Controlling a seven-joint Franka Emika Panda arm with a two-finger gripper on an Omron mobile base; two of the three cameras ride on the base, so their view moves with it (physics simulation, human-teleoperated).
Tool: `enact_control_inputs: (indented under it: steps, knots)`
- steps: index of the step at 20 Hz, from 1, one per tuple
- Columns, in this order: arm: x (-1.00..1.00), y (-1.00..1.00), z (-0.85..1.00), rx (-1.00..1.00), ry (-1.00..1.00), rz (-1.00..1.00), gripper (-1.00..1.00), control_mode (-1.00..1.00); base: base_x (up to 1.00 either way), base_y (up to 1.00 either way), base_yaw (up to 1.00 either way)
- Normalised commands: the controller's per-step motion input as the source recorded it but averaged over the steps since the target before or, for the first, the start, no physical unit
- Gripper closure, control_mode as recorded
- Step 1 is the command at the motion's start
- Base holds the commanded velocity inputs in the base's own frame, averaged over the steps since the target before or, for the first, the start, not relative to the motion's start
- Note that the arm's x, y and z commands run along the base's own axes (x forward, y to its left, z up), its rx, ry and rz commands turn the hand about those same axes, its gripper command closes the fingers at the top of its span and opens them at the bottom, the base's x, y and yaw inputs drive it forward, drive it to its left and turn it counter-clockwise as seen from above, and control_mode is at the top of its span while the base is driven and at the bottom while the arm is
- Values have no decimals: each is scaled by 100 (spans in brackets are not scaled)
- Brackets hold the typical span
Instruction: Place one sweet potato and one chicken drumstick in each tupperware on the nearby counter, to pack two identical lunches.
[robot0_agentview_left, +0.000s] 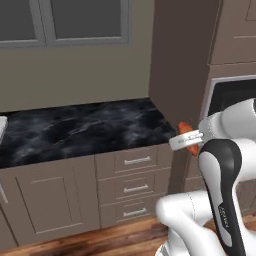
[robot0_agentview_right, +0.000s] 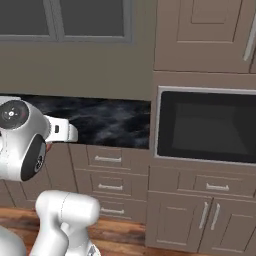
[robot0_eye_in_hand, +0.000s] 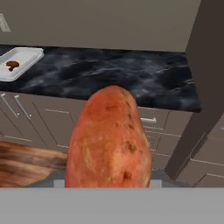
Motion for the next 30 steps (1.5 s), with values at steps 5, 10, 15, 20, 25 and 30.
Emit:
enact_control_inputs:
  steps: [5, 10, 15, 20, 25, 30]
  knots:
    - [0, 0, 0, 0, 0, 0, 100, 100, 63, 100, 0]
    - [0, 0, 0, 0, 0, 0, 100, 100, 29, 100, 0]
    - [0, 0, 0, 0, 0, 0, 100, 100, -12, 100, 1]
    - [0, 0, 0, 0, 0, 0, 100, 100, -18, 100, 0]
    - [0, 0, 0, 0, 0, 0, 100, 100, 10, 100, 0]
    - [0, 0, 0, 0, 0, 0, 100, 100, 28, 78, 0]
